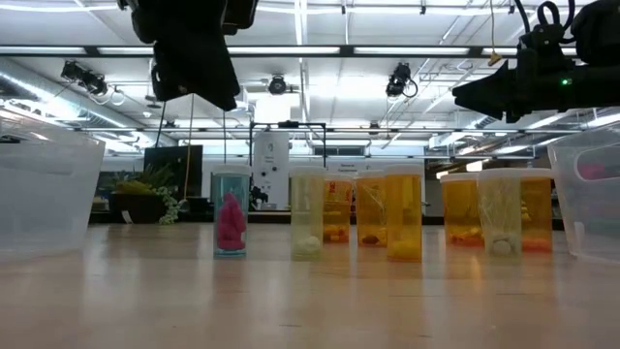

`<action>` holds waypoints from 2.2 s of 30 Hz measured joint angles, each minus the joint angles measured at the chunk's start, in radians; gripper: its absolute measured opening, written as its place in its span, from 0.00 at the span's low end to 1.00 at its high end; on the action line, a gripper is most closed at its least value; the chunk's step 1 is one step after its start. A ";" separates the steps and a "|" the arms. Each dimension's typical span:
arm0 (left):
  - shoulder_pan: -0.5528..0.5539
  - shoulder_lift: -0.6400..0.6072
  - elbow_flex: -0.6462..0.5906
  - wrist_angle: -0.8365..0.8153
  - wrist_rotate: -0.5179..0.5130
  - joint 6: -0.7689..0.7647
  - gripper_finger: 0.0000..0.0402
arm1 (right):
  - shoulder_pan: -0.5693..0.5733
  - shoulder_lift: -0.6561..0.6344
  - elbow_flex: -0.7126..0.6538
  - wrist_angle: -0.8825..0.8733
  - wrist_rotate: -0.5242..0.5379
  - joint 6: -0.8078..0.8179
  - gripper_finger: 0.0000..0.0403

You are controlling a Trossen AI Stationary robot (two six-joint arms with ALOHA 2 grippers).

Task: Pick and place medicine bottles into bin by pill shape (circle, oval)
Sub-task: Put the small blue pill bottle into the left transparent bin

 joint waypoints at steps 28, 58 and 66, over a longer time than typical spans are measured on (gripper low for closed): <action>0.052 0.184 0.192 -0.137 0.157 -0.102 0.59 | 0.000 0.000 0.000 0.000 0.000 0.000 0.59; 0.042 0.433 0.520 -0.480 0.164 0.096 0.58 | 0.000 0.008 0.000 -0.025 0.000 0.000 0.59; 0.016 0.469 0.517 -0.463 0.162 0.129 0.58 | 0.002 0.018 0.000 -0.029 0.000 0.000 0.59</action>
